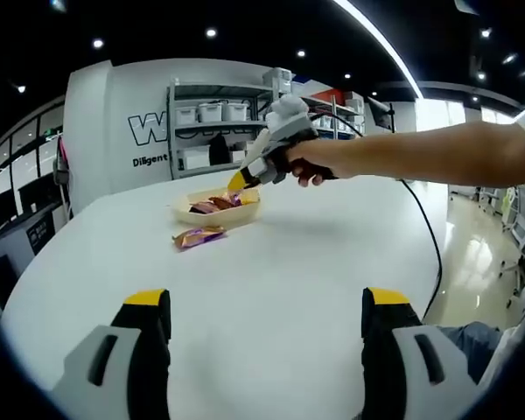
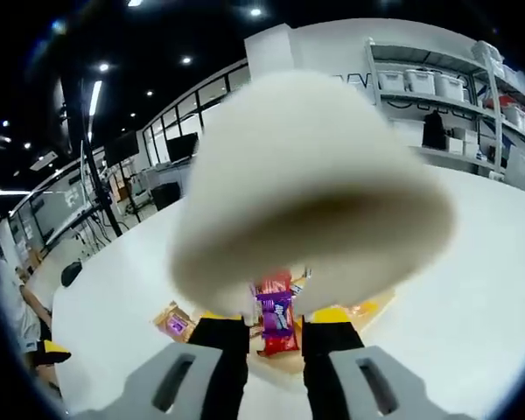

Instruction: Place the target food into the container with the food tongs after gripping and lifting it, then release it inside without dropping or visibly crushing the food.

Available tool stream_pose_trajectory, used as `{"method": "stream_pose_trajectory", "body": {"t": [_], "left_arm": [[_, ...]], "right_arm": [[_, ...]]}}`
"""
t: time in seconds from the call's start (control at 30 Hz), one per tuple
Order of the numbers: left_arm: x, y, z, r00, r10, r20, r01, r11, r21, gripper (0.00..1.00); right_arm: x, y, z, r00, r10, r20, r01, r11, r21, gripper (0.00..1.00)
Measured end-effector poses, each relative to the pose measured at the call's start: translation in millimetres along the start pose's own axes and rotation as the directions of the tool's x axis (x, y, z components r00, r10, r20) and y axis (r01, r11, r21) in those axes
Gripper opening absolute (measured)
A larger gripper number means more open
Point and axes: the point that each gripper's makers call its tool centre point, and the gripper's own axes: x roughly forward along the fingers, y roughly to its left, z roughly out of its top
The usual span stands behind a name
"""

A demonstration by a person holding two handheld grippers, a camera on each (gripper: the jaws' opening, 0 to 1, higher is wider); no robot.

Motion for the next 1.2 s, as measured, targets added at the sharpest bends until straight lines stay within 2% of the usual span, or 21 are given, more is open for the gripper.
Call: {"method": "stream_pose_trajectory", "body": {"t": [0.2,0.47,0.57,0.9,0.97,1.1,1.2], "left_arm": [[-2.5,-4.1,2.8,1.000,-0.003,0.010,0.003,1.000,-0.003,0.89],[-4.5,-10.0,5.2,1.000,-0.009,0.017,0.009,1.000,0.002,0.89],[-6.0,-8.6,6.5,1.000,-0.005,0.020,0.005,1.000,0.004,0.89],[-9.6,-5.4,9.0,1.000,0.002,0.027,-0.002,1.000,0.003,0.89],[-10.0,-4.7,8.7,1.000,0.003,0.028,-0.003,1.000,0.001,0.89],[-11.1,-4.5,8.1,1.000,0.005,0.030,-0.005,1.000,-0.002,0.89],[-11.6,-4.9,6.5,1.000,0.003,0.029,-0.003,1.000,-0.005,0.89]], "right_arm": [[-10.6,-3.0,-0.2,1.000,-0.007,0.002,0.007,1.000,-0.011,0.16],[-13.4,-10.7,-4.8,1.000,-0.025,-0.010,0.025,1.000,-0.001,0.16],[-14.9,-6.1,-5.9,1.000,-0.013,-0.009,0.014,1.000,0.009,0.16],[-9.4,33.7,-14.1,0.995,0.097,-0.012,-0.097,0.995,-0.024,0.16],[-8.4,49.0,-16.9,0.990,0.137,-0.014,-0.137,0.990,-0.022,0.16],[-5.6,65.4,-23.5,0.985,0.169,-0.033,-0.171,0.984,-0.050,0.16],[-3.8,82.1,-34.4,0.974,0.220,-0.060,-0.224,0.972,-0.072,0.17]]}}
